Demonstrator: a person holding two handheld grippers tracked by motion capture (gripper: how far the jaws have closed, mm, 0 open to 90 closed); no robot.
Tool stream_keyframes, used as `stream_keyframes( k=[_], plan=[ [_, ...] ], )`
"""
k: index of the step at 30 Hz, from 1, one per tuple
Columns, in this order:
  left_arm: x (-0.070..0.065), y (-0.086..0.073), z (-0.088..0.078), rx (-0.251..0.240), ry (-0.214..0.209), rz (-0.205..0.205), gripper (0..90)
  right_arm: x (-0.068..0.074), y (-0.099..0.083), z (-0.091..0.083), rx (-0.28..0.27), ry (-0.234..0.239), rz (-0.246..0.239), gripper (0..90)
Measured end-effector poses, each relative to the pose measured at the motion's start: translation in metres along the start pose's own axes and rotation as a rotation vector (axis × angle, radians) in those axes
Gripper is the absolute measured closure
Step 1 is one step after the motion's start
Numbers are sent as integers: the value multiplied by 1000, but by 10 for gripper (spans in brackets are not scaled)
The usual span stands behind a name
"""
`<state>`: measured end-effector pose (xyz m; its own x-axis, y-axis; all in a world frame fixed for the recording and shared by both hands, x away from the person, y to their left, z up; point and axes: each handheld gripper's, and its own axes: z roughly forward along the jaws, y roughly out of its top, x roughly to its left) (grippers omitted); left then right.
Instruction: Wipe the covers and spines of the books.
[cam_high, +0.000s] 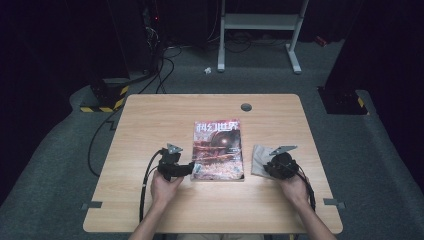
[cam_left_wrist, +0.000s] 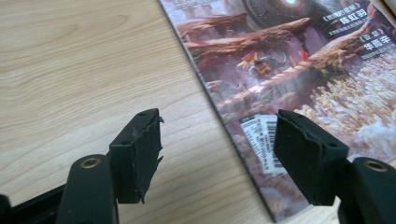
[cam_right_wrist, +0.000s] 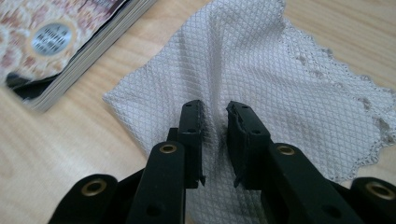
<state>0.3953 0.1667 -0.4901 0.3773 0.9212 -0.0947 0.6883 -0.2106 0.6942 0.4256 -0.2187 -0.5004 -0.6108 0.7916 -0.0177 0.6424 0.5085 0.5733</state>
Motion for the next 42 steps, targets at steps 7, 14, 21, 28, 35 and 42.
stream_keyframes(
  k=[7,14,21,28,35,42],
  plan=[
    [7,-2,-4,-5,14,-14,324,-9,11,9,-17,-9,16,749],
    [10,-3,-6,-10,19,-14,324,-16,18,14,-15,-21,39,726],
    [16,-3,-15,-45,12,-36,324,-16,14,-10,-84,-7,67,667],
    [21,-4,-24,-75,6,-51,324,-22,5,-32,-161,0,110,634],
    [28,-10,-36,-97,12,-59,324,-23,-6,-42,-191,-4,119,617],
    [34,-18,-45,-118,15,-79,324,-27,-18,-52,-221,5,154,589]
  ],
)
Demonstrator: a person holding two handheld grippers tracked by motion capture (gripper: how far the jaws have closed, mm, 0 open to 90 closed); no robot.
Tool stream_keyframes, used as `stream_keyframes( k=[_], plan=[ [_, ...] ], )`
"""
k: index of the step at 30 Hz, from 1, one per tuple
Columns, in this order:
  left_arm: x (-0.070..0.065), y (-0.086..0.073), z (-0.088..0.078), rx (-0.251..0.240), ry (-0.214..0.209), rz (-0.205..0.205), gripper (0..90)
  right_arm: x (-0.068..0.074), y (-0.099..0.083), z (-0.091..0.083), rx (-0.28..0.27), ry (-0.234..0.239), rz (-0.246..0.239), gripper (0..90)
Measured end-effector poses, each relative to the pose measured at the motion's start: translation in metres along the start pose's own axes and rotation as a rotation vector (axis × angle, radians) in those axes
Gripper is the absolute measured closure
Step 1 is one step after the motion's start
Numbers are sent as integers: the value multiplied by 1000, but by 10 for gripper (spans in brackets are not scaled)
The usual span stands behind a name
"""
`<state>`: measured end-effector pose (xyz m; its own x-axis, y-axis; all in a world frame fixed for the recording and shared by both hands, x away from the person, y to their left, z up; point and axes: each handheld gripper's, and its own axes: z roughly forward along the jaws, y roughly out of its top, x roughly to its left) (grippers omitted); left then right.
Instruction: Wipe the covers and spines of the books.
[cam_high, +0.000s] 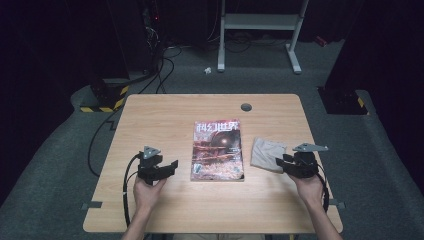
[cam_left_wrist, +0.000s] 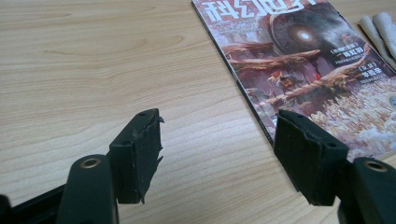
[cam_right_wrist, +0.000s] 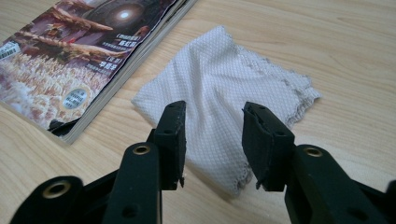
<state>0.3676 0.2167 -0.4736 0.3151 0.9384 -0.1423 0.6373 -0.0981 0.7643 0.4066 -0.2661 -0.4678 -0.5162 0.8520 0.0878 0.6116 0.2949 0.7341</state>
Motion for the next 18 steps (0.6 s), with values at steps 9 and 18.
stream_keyframes(
  k=[9,18],
  plan=[
    [6,-9,-5,-16,6,-24,323,-7,-16,-6,-2,16,38,562],
    [8,-19,-5,-3,15,-19,334,-13,-31,-14,-16,4,60,559]
  ],
)
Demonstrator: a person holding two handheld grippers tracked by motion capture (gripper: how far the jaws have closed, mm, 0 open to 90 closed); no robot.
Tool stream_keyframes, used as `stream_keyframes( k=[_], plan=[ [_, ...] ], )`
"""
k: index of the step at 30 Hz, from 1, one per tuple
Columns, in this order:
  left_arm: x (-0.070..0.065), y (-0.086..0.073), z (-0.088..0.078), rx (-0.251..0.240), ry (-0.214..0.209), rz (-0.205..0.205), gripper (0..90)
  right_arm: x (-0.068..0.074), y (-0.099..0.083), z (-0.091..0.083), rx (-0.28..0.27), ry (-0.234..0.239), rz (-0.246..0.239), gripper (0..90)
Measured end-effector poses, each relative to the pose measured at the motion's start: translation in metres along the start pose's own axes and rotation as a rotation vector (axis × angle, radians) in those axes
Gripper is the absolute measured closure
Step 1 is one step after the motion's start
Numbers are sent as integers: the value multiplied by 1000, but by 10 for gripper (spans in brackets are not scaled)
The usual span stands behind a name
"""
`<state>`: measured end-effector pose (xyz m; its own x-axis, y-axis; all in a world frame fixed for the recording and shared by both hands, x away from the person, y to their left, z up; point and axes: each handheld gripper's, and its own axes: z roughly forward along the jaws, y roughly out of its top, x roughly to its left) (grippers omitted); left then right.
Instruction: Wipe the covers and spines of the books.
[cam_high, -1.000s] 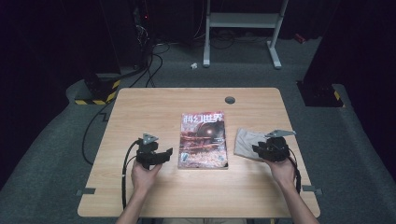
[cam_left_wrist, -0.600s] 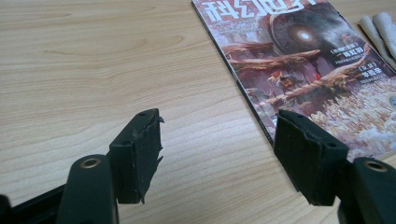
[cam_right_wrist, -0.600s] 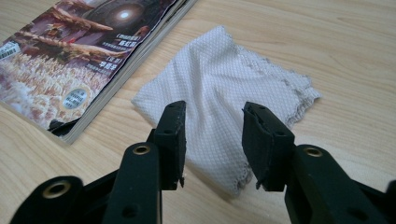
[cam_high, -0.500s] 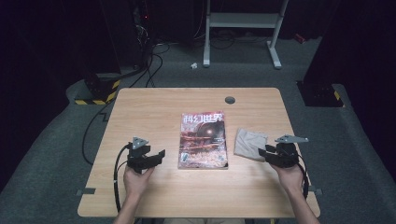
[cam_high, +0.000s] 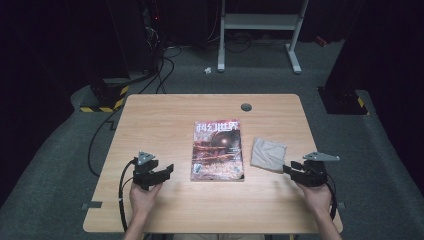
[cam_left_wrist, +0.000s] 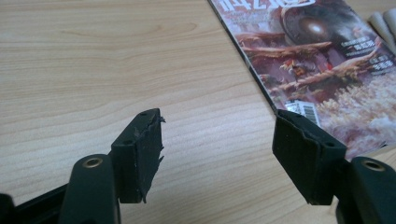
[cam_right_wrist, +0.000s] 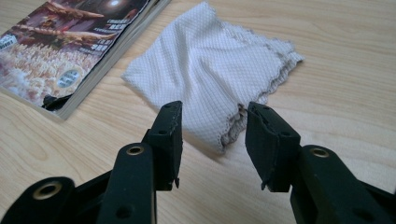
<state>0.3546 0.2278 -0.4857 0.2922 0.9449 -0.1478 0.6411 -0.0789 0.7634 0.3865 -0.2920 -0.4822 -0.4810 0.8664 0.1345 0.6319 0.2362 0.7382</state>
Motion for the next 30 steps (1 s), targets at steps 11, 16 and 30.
stream_keyframes(
  k=[11,16,30],
  plan=[
    [5,-11,1,9,16,-14,332,-3,-16,-6,-15,-28,2,594],
    [8,-18,1,15,28,-15,331,-4,-24,-7,-14,-47,-11,608],
    [17,-33,6,28,75,-31,330,-9,-41,-4,15,-107,-29,603]
  ],
)
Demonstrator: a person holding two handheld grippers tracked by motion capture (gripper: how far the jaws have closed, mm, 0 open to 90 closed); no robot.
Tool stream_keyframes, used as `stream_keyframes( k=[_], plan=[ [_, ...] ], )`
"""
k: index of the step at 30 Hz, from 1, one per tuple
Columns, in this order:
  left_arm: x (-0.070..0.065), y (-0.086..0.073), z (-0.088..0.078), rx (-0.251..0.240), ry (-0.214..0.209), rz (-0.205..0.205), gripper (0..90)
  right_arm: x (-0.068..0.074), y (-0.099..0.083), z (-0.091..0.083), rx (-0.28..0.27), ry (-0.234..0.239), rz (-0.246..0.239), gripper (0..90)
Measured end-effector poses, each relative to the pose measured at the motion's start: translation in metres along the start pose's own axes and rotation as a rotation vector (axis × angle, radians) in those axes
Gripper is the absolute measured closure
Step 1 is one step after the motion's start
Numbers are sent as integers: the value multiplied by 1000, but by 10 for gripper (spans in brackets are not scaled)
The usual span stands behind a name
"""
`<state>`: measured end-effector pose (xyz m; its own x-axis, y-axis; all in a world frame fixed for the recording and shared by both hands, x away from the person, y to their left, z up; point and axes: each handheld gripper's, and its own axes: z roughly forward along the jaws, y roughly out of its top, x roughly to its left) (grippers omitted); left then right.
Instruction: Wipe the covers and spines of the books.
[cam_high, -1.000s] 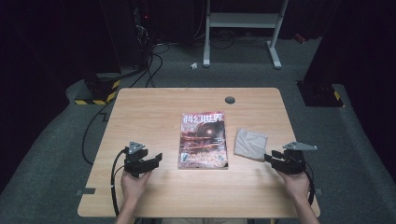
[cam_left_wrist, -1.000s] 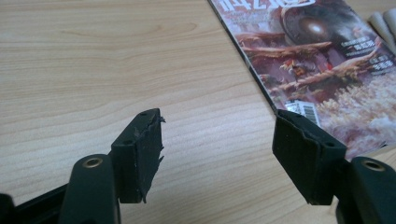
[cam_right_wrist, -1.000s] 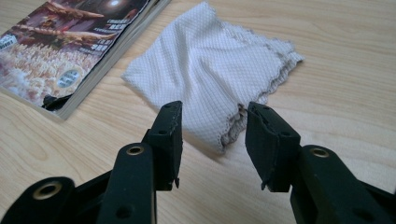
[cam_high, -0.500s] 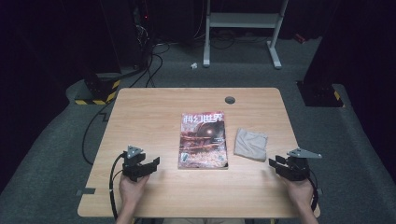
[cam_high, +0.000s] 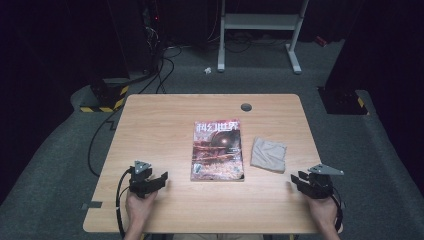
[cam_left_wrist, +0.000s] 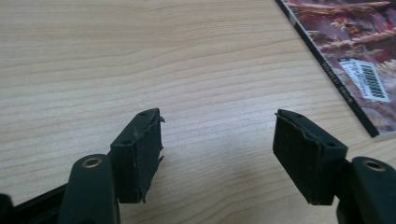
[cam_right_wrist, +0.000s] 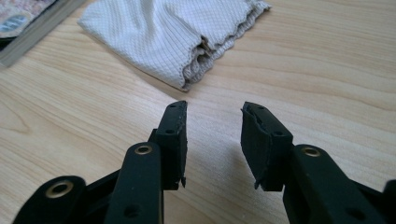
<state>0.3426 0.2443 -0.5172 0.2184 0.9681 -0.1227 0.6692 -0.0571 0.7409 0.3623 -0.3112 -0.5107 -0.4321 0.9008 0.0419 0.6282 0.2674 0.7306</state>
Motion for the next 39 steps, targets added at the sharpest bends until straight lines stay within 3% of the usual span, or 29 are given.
stream_keyframes(
  k=[12,17,25,29,39],
  plan=[
    [2,-9,2,-10,48,15,327,-4,-9,3,8,-44,-7,589],
    [-1,-10,3,-12,62,50,323,-3,-9,3,2,-59,-25,580],
    [-3,-10,4,-8,68,61,306,-4,-11,4,-9,-69,-17,507],
    [-5,-10,5,1,79,86,290,-5,-11,4,-5,-72,-8,440],
    [-8,-10,5,8,88,88,262,-5,-11,4,-2,-81,0,398]
  ],
)
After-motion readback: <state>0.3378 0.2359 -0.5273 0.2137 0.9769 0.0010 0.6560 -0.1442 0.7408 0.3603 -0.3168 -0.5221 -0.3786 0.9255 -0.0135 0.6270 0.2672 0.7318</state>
